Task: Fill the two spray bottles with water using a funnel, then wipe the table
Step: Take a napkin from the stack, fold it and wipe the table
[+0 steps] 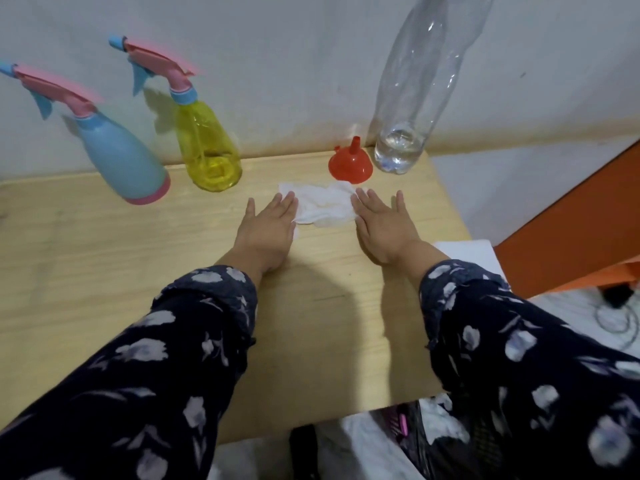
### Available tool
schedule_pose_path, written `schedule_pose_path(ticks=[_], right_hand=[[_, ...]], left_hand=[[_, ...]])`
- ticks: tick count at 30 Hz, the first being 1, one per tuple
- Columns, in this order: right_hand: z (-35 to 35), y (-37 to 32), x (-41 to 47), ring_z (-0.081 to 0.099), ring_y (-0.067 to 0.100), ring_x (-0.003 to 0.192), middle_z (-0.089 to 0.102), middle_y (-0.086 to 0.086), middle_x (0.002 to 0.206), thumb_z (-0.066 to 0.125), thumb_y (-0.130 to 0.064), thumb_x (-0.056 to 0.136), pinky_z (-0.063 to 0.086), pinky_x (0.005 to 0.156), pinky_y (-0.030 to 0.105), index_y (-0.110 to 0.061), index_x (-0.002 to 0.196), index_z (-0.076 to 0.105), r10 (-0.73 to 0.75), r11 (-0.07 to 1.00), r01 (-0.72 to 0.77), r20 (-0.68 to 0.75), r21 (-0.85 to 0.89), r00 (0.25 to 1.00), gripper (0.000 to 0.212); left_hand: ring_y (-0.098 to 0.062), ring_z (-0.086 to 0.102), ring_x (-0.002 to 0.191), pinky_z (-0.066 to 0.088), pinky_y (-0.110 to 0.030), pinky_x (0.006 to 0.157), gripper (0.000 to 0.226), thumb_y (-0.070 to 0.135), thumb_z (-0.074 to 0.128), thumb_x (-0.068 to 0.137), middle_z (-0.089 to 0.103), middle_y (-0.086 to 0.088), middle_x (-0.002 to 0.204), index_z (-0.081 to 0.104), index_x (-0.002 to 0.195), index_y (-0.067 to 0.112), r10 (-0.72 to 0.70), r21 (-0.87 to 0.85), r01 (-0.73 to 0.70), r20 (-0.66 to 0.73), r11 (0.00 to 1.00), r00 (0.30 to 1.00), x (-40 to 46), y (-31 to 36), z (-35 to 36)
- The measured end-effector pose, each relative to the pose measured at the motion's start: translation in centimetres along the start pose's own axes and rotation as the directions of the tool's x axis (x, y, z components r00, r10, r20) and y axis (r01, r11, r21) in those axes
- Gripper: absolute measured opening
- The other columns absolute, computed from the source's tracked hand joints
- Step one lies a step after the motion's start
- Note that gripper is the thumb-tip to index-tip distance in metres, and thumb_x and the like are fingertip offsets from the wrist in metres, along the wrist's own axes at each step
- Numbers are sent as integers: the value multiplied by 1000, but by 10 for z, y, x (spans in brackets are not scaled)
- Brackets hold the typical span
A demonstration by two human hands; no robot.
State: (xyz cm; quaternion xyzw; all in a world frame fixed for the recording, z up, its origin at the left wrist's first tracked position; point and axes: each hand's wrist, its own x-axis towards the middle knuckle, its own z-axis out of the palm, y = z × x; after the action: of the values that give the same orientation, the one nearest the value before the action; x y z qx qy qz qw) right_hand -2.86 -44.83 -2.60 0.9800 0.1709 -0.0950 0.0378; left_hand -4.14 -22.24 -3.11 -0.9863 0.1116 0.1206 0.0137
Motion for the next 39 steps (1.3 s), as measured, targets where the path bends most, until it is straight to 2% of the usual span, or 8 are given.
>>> schedule_pose_path(ticks=[17,26,29,31,33,35,37,39], right_hand=[[36,-37,-188,5,20,150,6,8,162,19,-21,102,-7,118,48,-8,153,8,-217,976,217,6,-31,976,54],[51,-34,-283,7,19,150,6,6,163,15,-24,103,-3,119,49,-10,153,9,-285,957,286,38,-55,958,53],[57,-35,-307,10,20,149,17,6,161,16,-26,103,-2,120,48,-10,152,19,-289,957,290,23,-16,957,52],[62,-34,-326,21,22,146,35,7,154,22,-26,103,8,120,47,-11,146,34,-258,965,257,12,50,966,48],[70,-29,-344,45,28,127,55,9,134,33,-23,100,32,105,42,-13,131,52,-180,974,183,-30,132,983,37],[82,-21,-363,57,32,103,63,11,116,42,-16,95,46,84,38,-14,118,61,-67,965,79,-56,250,996,30],[92,-8,-384,62,33,91,67,12,104,45,-11,92,52,73,38,-15,115,62,63,931,-48,-30,363,998,29],[97,7,-406,59,34,75,63,9,80,45,-9,92,47,61,37,-13,107,57,202,869,-162,-37,468,979,20]], left_hand=[[-15,3,150,6,-41,121,54,24,16,105,-5,-2,163,-2,155,10,-161,82,157,42,984,986,-197,102,43],[-14,4,150,4,-39,122,53,25,15,106,-3,-1,164,2,155,11,-181,-20,183,75,983,981,-291,159,59],[-14,9,150,7,-39,122,52,26,16,106,5,0,164,10,155,11,-142,-83,152,111,985,984,-310,175,61],[-20,25,146,21,-40,118,50,28,19,106,19,-3,162,22,153,11,-124,-190,150,142,970,982,-318,189,67],[-28,48,128,41,-41,103,42,29,26,105,44,-7,148,41,143,18,-126,-307,159,124,939,984,-320,201,79],[-31,60,107,50,-42,86,29,25,35,101,61,-6,126,52,126,25,-123,-349,138,65,927,990,-318,218,88],[-32,61,94,51,-42,77,20,24,38,99,65,-6,113,50,115,26,-106,-415,108,27,904,994,-316,240,91],[-30,58,78,44,-38,63,7,24,35,100,63,-8,99,40,105,26,-72,-487,69,12,871,997,-315,268,90]])
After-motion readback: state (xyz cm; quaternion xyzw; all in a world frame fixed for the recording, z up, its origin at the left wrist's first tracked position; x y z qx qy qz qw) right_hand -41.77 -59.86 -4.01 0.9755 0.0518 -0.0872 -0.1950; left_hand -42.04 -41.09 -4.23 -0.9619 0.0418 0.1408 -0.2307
